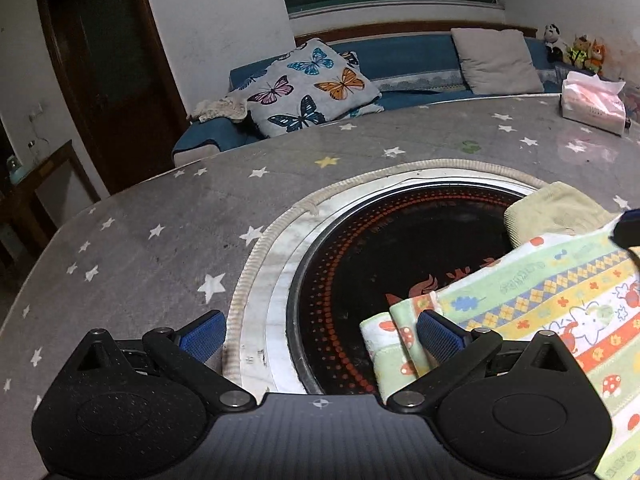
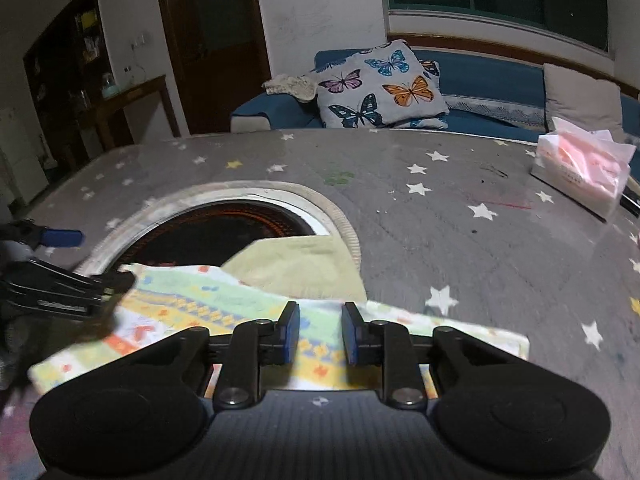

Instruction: Fold clothes

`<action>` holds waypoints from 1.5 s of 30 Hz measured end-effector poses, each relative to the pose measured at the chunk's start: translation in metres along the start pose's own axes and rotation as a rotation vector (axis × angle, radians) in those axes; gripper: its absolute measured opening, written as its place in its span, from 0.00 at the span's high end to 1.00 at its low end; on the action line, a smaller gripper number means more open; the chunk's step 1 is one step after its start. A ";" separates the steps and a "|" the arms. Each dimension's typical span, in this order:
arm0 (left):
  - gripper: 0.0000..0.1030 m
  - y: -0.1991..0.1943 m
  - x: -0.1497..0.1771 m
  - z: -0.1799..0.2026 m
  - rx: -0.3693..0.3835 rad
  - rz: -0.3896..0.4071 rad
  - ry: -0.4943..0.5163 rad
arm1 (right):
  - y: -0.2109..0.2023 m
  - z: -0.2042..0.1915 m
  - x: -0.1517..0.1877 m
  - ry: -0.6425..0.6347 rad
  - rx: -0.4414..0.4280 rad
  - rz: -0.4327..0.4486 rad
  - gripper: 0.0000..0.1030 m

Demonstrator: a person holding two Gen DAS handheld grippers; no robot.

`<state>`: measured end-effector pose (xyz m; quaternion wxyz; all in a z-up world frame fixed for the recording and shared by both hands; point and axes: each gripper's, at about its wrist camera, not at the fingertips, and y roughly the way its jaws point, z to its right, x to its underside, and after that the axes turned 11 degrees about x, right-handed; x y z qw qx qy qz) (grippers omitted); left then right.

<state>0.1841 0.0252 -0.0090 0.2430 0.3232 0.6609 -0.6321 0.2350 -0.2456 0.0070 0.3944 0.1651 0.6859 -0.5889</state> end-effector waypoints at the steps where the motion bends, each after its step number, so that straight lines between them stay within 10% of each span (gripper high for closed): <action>1: 0.00 0.000 0.000 -0.001 0.003 0.002 -0.002 | 0.003 0.001 0.001 0.009 -0.003 -0.002 0.81; 11: 0.00 -0.012 -0.004 -0.026 -0.024 0.003 -0.077 | -0.048 -0.044 0.008 -0.138 -0.085 0.063 0.68; 25: 0.00 -0.038 0.015 -0.044 0.133 -0.010 -0.251 | -0.078 -0.161 0.052 -0.438 -0.300 0.056 0.56; 34: 0.00 -0.047 0.026 -0.042 0.286 -0.033 -0.380 | -0.074 -0.170 0.056 -0.445 -0.258 0.084 0.87; 45: 0.09 -0.041 0.023 -0.033 0.493 -0.060 -0.624 | -0.104 -0.134 0.038 -0.282 -0.289 0.141 0.91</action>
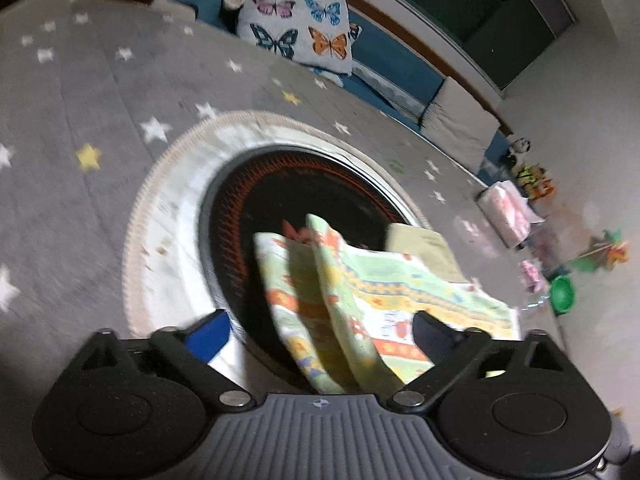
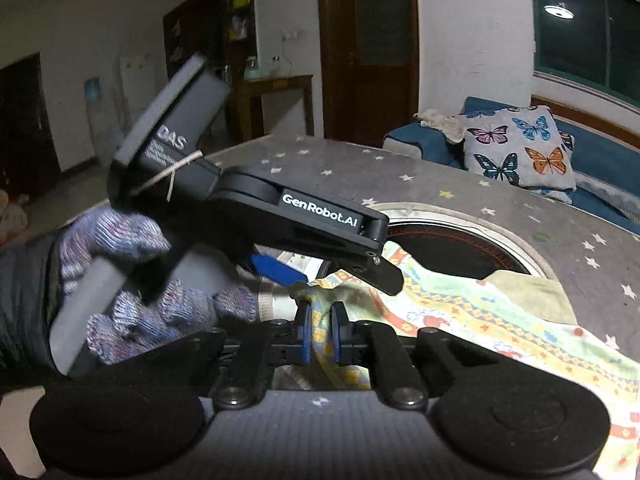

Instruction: Fold clothes

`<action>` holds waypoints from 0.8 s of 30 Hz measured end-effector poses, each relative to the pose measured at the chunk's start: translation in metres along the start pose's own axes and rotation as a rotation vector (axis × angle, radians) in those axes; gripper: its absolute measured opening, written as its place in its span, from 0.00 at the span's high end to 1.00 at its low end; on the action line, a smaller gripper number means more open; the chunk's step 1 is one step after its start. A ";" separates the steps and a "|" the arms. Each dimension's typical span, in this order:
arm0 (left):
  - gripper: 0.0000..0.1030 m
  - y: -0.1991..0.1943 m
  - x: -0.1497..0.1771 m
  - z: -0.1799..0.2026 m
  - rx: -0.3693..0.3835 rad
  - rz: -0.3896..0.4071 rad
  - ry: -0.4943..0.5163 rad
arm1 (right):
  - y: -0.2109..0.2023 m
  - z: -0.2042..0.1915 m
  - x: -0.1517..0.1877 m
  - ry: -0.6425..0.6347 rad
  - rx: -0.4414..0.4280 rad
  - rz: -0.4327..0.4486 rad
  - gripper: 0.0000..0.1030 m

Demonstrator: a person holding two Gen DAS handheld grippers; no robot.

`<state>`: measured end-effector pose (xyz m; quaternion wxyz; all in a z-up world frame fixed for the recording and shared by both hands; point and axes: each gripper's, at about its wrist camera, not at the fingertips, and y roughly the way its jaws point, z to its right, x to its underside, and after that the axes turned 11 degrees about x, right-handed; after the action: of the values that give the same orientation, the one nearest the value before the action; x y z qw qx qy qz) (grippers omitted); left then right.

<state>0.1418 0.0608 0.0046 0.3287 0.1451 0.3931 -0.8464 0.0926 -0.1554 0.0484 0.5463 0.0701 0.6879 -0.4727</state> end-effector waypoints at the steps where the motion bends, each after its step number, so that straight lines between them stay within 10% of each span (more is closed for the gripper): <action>1: 0.13 0.001 0.001 0.002 0.006 0.002 -0.003 | -0.002 0.001 0.000 0.005 -0.002 0.001 0.91; 12: 0.81 0.004 0.006 0.005 0.057 0.000 -0.023 | -0.007 0.012 0.007 0.015 -0.028 0.001 0.91; 17: 0.89 0.003 0.005 0.009 0.048 0.017 0.006 | -0.017 0.029 0.010 0.065 -0.024 -0.006 0.79; 24: 0.90 0.002 0.004 0.012 0.035 0.019 0.037 | -0.021 0.111 0.025 0.187 0.255 -0.037 0.72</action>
<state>0.1408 0.0489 0.0093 0.3266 0.1703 0.3827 -0.8473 0.1461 -0.2580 0.0443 0.4576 0.1699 0.6716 -0.5575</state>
